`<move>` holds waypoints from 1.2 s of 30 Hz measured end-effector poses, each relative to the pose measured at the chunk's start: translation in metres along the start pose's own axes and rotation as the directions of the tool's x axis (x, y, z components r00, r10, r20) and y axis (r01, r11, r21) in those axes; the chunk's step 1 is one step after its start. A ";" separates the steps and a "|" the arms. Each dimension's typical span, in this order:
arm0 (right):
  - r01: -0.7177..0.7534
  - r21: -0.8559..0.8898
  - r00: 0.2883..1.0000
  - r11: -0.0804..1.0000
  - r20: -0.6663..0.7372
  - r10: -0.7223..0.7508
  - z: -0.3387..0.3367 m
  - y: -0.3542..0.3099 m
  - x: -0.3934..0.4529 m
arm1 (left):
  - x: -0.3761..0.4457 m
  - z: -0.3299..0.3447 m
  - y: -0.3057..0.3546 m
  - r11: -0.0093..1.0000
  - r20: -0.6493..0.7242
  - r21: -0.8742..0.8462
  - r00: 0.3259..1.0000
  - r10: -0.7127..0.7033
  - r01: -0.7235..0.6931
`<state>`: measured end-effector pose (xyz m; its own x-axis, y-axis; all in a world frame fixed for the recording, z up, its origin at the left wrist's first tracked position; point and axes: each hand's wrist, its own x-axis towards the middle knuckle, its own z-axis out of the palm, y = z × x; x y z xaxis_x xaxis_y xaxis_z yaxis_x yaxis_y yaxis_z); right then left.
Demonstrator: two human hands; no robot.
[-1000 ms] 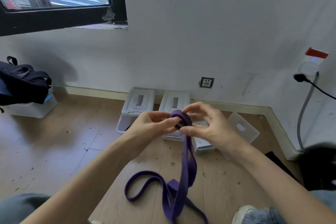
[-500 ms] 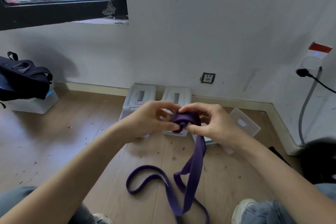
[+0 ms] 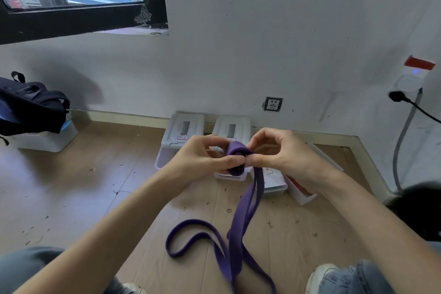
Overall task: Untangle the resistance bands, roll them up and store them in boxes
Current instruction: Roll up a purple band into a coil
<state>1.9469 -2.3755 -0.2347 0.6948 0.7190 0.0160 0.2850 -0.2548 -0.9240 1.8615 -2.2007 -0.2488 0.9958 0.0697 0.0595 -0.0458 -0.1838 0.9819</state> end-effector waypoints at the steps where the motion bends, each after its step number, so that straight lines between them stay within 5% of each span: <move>1: -0.013 0.053 1.000 0.998 0.008 0.013 0.000 0.001 0.001 | 0.000 0.001 0.000 0.999 -0.037 -0.034 0.999 -0.003 0.002; 5: -0.030 0.143 0.997 0.989 -0.068 0.040 0.017 0.011 0.005 | 0.002 0.010 -0.006 0.989 -0.182 -0.148 0.982 -0.046 0.019; 8: 0.007 0.111 0.988 0.994 -0.152 0.010 0.022 0.016 0.006 | 0.004 0.010 -0.014 0.983 -0.124 -0.152 0.985 -0.123 0.104; 11: 0.126 -0.370 0.989 0.920 -0.031 -0.147 0.020 0.017 0.004 | 0.005 -0.003 -0.023 0.972 -0.004 0.209 0.995 -0.104 0.102; 14: 0.195 -0.506 0.980 0.840 0.079 -0.180 0.027 0.019 0.001 | 0.006 -0.009 -0.025 0.860 0.147 0.510 0.986 -0.081 -0.006; 18: 0.227 -0.348 0.971 0.909 0.011 -0.238 0.021 0.014 0.001 | 0.005 -0.014 -0.019 0.865 0.142 0.500 0.989 -0.030 -0.046; 21: 0.146 -0.012 0.988 0.989 -0.054 -0.146 0.016 0.010 0.001 | 0.002 -0.021 -0.008 0.965 0.075 0.262 0.997 0.004 -0.023; 25: 0.078 0.390 0.993 0.917 -0.109 -0.038 0.028 0.008 0.000 | 0.001 -0.027 0.003 0.999 -0.160 0.023 0.987 0.034 -0.031; 28: 0.163 0.427 0.957 0.889 -0.287 -0.038 0.039 0.006 0.003 | 0.000 -0.008 -0.003 0.997 -0.246 -0.074 0.969 -0.008 -0.010; 30: 0.204 0.338 0.940 0.919 -0.328 -0.088 0.039 0.005 0.004 | 0.000 0.001 -0.010 0.994 -0.214 -0.102 0.975 -0.058 0.036; 32: 0.247 0.014 0.935 0.969 -0.266 -0.235 0.034 0.006 0.003 | 0.001 0.001 -0.014 0.996 -0.121 0.019 0.989 -0.081 0.084; 34: 0.308 -0.393 0.923 0.866 -0.095 -0.372 0.032 0.009 0.002 | 0.002 -0.002 -0.017 0.981 -0.074 0.178 0.995 -0.065 0.078; 36: 0.314 -0.459 0.932 0.831 -0.019 -0.362 0.028 0.011 0.004 | 0.001 -0.004 -0.015 0.971 -0.059 0.236 0.998 -0.038 0.051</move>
<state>1.9340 -2.3572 -0.2553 0.5570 0.7500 0.3569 0.7579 -0.2832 -0.5877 1.8628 -2.1936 -0.2628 0.9904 0.1345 0.0326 0.0251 -0.4058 0.9136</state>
